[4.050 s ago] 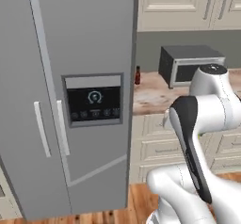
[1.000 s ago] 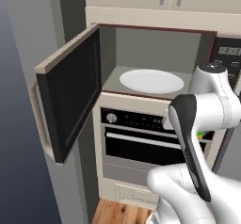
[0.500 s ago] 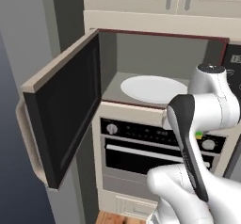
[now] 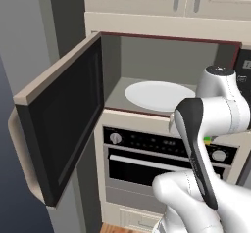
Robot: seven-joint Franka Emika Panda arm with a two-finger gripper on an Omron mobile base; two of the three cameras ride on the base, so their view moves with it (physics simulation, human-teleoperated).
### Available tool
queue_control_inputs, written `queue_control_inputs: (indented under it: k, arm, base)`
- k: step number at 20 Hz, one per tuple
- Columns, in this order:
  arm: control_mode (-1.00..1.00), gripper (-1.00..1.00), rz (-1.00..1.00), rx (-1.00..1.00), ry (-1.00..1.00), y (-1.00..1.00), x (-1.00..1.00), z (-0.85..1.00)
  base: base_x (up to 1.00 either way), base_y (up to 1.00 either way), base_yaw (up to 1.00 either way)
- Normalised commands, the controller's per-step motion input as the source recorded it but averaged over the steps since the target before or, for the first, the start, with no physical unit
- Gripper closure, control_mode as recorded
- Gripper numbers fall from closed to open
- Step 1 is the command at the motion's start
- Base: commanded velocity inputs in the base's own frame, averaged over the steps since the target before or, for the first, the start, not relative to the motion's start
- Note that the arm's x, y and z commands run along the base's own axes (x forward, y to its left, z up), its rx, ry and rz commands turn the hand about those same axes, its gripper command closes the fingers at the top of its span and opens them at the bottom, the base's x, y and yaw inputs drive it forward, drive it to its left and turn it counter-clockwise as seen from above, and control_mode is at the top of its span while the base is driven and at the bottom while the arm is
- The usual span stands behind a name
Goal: Place the sponge inside the microwave to prepare for sanitizing.
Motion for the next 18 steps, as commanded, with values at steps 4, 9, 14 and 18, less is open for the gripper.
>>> queue_control_inputs:
  k: [4, 9, 14, 18]
  arm:
    - [1.00, 1.00, 0.00, 0.00, 0.00, 0.00, 0.00, 0.00]
    - [-1.00, 1.00, 0.00, 0.00, 0.00, 0.00, 0.01, 0.00]
    - [-1.00, 1.00, 0.01, -0.03, -0.03, 0.10, 0.02, 0.05]
    - [-1.00, 1.00, 0.00, -0.13, -0.21, 0.30, 0.01, 0.23]
  base:
    - [0.40, 0.10, 0.00]
    - [0.21, 0.04, 0.00]
    - [0.00, 0.00, 0.00]
    - [0.00, 0.00, 0.00]
